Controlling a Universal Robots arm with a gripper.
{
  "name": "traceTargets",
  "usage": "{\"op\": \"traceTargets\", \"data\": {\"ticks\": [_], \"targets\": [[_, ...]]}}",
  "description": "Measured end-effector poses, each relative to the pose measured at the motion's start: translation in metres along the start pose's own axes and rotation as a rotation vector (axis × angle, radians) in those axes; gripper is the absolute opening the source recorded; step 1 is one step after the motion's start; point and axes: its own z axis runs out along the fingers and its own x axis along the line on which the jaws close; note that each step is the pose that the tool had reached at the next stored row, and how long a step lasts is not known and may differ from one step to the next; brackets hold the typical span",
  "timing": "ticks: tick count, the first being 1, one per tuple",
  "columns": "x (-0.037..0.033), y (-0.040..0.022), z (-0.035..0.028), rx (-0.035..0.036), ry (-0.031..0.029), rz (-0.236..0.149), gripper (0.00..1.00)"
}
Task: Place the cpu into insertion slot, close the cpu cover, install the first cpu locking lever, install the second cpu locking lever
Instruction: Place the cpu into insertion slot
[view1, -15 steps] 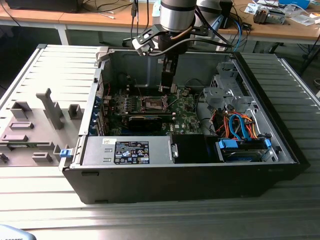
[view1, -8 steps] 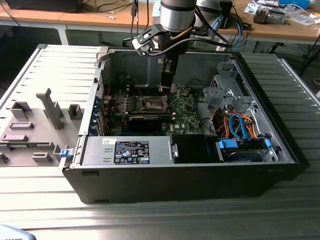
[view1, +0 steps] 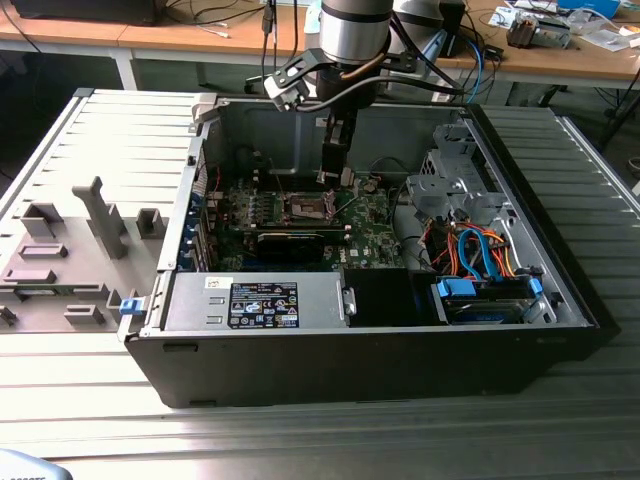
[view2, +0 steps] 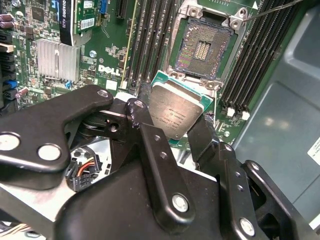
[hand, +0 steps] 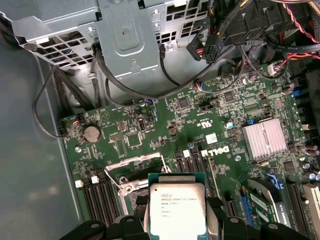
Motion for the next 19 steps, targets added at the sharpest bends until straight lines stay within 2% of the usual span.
{"op": "traceTargets", "data": {"ticks": [19], "targets": [[0.0000,0.0000,0.0002,0.0009,-0.0002,0.029,0.54]]}}
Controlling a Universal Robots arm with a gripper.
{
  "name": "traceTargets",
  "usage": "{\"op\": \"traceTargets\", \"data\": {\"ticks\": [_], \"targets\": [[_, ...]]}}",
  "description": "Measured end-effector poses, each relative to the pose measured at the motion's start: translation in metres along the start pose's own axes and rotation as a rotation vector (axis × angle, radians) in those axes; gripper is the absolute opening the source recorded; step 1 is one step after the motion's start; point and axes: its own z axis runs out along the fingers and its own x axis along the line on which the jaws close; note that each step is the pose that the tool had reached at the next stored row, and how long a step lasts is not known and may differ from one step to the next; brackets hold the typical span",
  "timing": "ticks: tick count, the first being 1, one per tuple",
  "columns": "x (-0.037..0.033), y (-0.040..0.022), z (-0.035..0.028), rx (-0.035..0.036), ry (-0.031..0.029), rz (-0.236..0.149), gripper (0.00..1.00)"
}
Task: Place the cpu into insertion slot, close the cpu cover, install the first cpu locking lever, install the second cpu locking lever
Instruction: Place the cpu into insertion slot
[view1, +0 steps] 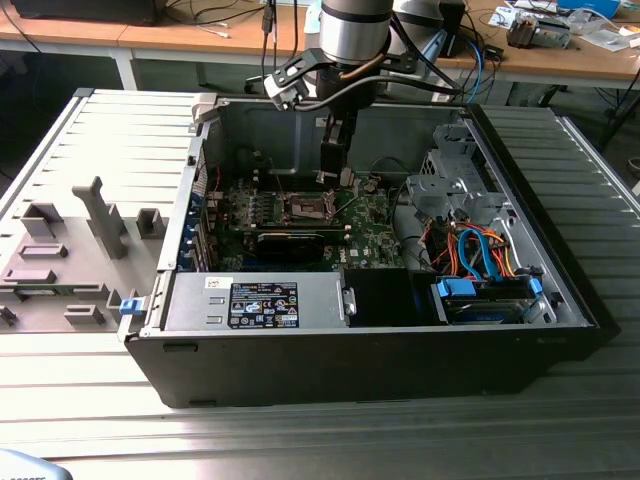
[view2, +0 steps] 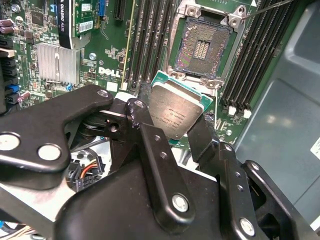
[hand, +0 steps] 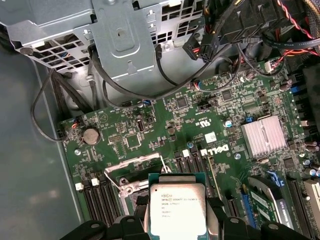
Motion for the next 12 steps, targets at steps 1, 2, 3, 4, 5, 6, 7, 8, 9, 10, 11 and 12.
{"op": "traceTargets", "data": {"ticks": [1,2,3,4,5,6,7,8,9,10,11,12], "targets": [[0.0000,0.0000,0.0000,0.0001,0.0000,0.001,0.54],[0.0000,0.0000,0.0000,0.0001,0.0000,0.002,0.54],[0.0000,0.0000,0.0000,0.0002,-0.0001,0.003,0.54],[0.0000,0.0000,0.0000,0.0002,-0.0001,0.004,0.54],[0.0000,0.0000,0.0001,0.0002,0.0000,0.006,0.54],[0.0000,0.0000,0.0001,0.0003,-0.0001,0.007,0.54],[0.0000,0.0000,0.0001,0.0003,0.0000,0.008,0.54],[0.0000,0.0000,0.0001,0.0003,-0.0001,0.009,0.54],[0.0000,0.0000,0.0001,0.0004,-0.0001,0.010,0.54],[0.0000,0.0000,0.0001,0.0004,-0.0001,0.012,0.54],[0.0000,0.0000,0.0001,0.0005,-0.0001,0.013,0.54],[0.0000,0.0000,0.0001,0.0005,-0.0001,0.014,0.54]]}}
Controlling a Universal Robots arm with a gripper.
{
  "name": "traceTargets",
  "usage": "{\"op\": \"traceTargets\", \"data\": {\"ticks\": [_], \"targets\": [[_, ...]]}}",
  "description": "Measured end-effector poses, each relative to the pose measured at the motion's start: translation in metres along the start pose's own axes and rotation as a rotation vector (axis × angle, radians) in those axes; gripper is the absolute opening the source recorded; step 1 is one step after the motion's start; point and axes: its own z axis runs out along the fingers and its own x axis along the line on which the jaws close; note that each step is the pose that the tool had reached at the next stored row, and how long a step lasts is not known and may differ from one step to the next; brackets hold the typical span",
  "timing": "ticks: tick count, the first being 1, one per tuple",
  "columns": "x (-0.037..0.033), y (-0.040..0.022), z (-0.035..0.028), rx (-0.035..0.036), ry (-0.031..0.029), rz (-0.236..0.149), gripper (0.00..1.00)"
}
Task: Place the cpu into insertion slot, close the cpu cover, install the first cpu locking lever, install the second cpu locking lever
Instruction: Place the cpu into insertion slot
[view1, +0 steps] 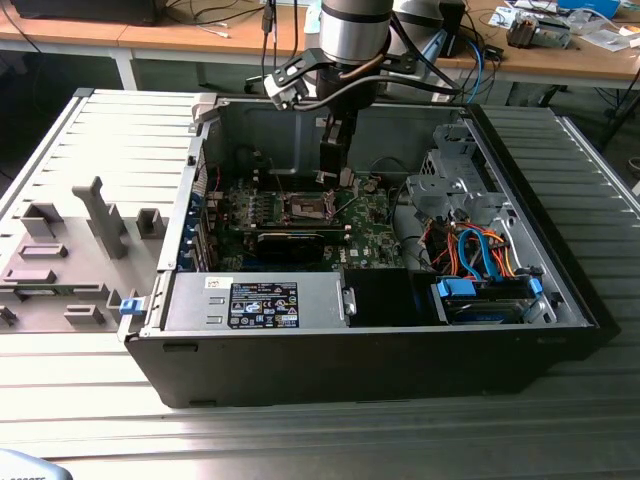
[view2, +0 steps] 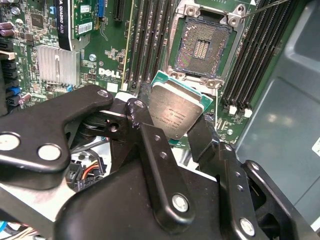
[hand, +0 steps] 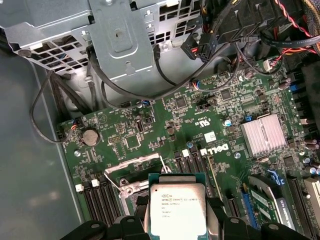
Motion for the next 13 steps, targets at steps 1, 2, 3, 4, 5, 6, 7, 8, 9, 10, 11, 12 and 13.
{"op": "traceTargets", "data": {"ticks": [1,2,3,4,5,6,7,8,9,10,11,12,13], "targets": [[0.0000,0.0000,0.0000,0.0000,0.0000,0.002,0.54],[0.0000,0.0000,0.0000,0.0001,0.0000,0.003,0.54],[0.0000,0.0000,0.0000,0.0001,-0.0001,0.004,0.54],[0.0000,0.0000,0.0000,0.0002,0.0000,0.005,0.54],[0.0000,0.0000,0.0001,0.0002,-0.0001,0.006,0.54],[0.0000,0.0000,0.0001,0.0002,-0.0001,0.007,0.54],[0.0000,0.0000,0.0001,0.0003,-0.0001,0.009,0.54],[0.0000,0.0000,0.0001,0.0003,-0.0001,0.010,0.54],[0.0000,0.0000,0.0001,0.0003,-0.0001,0.011,0.54],[0.0000,0.0000,0.0001,0.0004,-0.0001,0.012,0.54],[0.0000,0.0000,0.0001,0.0004,-0.0001,0.013,0.54],[0.0000,0.0000,0.0001,0.0004,-0.0001,0.014,0.54],[0.0000,0.0000,0.0001,0.0005,-0.0001,0.015,0.54]]}}
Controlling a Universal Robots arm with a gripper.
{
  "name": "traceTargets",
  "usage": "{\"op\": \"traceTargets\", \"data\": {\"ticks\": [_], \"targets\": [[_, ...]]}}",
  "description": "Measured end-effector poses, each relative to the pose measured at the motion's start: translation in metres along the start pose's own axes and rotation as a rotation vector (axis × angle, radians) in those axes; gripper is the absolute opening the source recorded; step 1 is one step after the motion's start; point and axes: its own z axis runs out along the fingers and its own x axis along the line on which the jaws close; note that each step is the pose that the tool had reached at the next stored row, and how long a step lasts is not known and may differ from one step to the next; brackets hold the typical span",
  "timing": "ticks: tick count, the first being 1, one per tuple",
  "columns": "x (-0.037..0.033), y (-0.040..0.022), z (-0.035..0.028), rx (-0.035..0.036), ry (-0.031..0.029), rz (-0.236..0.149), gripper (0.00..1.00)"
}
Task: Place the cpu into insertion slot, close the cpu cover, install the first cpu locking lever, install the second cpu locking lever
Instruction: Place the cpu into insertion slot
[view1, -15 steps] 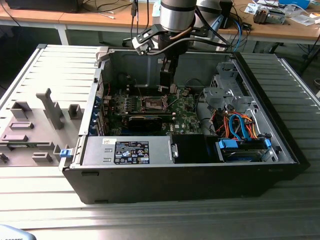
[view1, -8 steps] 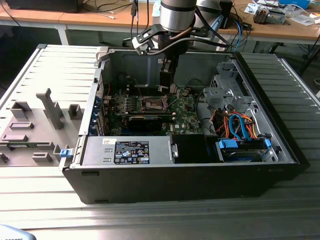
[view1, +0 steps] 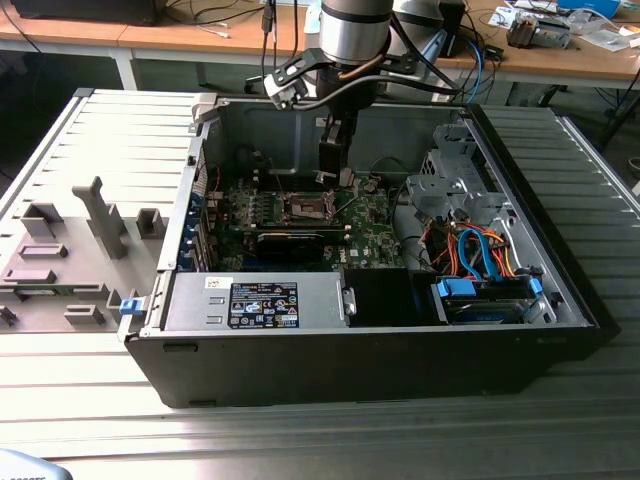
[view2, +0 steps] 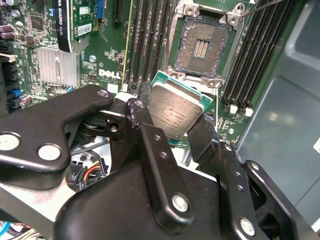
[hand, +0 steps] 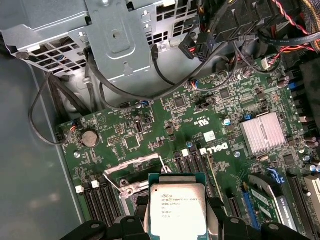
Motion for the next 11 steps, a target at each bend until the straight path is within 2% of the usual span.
{"op": "traceTargets", "data": {"ticks": [11], "targets": [[0.0000,0.0000,0.0002,0.0005,-0.0002,0.017,0.54]]}}
